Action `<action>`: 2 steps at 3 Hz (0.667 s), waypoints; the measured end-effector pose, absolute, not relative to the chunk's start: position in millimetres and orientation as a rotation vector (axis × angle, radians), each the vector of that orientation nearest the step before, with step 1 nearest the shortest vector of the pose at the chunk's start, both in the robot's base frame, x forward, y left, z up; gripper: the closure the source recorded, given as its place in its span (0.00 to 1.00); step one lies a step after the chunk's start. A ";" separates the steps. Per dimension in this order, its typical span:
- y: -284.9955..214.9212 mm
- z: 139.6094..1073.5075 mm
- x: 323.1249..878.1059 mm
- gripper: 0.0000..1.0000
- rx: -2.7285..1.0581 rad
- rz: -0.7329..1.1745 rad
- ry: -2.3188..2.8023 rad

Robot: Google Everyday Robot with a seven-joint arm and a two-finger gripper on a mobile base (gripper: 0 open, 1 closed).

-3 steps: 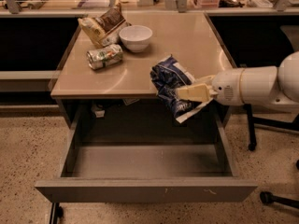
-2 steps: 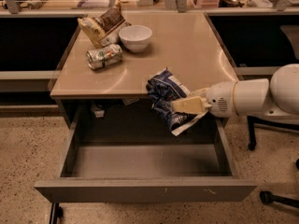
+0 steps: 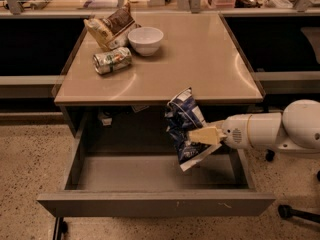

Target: Place blue chip bag into top drawer

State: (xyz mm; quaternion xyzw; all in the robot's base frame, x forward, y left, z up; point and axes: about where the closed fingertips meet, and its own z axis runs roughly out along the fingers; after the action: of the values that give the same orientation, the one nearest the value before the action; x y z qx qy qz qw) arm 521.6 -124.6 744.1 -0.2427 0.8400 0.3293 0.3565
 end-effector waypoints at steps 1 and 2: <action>-133.7 710.8 518.0 1.00 -0.564 0.857 2.231; -139.2 684.6 514.8 1.00 -0.522 0.860 2.276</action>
Offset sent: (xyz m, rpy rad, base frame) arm -0.0106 -0.0251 -0.0894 -0.0123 0.1577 -0.1019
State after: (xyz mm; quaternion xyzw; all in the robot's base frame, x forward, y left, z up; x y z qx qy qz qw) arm 514.8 -139.2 684.6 -0.1988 0.8662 0.3274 0.3208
